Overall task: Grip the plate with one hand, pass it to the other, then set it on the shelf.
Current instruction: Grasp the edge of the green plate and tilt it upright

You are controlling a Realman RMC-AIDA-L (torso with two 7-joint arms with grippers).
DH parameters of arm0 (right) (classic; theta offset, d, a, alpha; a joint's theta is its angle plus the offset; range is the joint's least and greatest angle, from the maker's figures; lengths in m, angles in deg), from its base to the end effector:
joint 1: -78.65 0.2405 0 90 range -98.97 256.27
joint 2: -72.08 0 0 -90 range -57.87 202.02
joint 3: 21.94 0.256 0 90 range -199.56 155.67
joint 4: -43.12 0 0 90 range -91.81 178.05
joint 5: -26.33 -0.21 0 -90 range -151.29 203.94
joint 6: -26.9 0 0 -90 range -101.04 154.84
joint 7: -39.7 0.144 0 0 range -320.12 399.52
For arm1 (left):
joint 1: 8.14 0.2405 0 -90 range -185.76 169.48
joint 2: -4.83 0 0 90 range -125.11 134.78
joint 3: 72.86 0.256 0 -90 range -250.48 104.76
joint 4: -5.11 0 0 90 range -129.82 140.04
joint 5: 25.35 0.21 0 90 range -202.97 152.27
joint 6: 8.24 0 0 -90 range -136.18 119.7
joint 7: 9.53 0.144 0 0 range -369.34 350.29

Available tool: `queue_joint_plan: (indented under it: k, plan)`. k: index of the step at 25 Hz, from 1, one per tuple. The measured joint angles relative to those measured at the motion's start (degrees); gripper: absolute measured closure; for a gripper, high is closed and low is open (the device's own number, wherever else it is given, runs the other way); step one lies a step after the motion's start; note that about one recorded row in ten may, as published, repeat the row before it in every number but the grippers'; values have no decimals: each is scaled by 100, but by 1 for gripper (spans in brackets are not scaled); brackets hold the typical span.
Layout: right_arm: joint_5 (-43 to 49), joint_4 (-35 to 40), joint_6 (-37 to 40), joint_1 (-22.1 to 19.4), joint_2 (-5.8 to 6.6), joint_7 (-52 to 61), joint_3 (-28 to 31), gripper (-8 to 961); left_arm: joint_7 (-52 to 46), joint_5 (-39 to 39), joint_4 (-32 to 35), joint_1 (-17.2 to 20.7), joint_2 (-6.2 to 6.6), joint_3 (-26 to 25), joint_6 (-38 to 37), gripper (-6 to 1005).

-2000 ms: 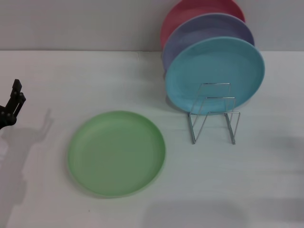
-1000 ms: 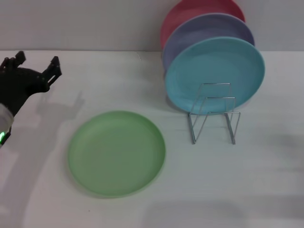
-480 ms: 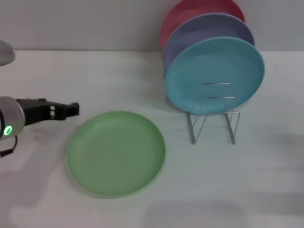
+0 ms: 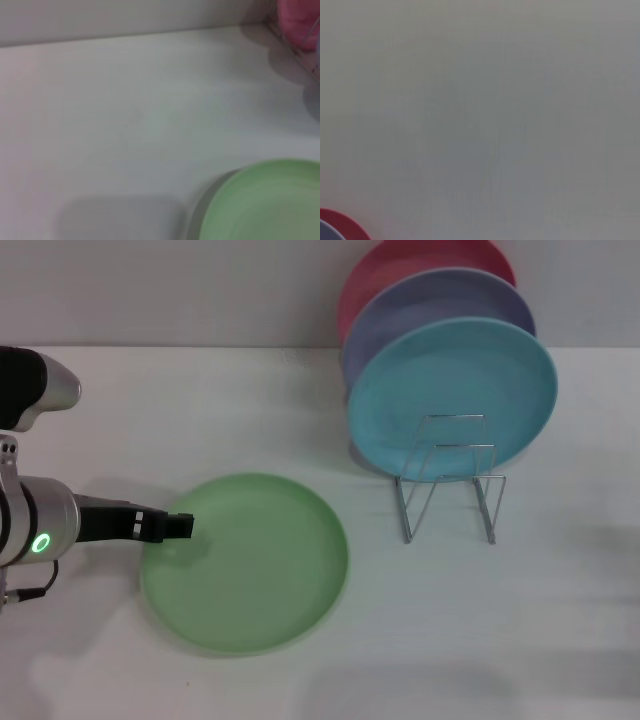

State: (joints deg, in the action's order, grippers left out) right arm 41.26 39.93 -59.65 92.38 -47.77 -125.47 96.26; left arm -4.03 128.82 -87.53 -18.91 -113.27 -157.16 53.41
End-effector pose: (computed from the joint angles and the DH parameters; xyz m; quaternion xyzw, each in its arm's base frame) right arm 0.3761 0.2468 0.0418 -0.5996 0.2059 0.3348 0.6972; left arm -0.2194 0.3231 -0.0010 -0.8156 -0.4546 0.0337 0.3564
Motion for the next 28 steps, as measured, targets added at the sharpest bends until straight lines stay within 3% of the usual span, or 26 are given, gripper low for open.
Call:
queue_joint_plan:
  k: [20,28]
  plan:
    - [0,3,-29,-4,-4,-6,-131,128,56,35,876,-359,-4,-49,-4,197]
    - [0,2,-29,-3,-4,-6,-131,128,15,35,923,-388,-17,-52,13,200]
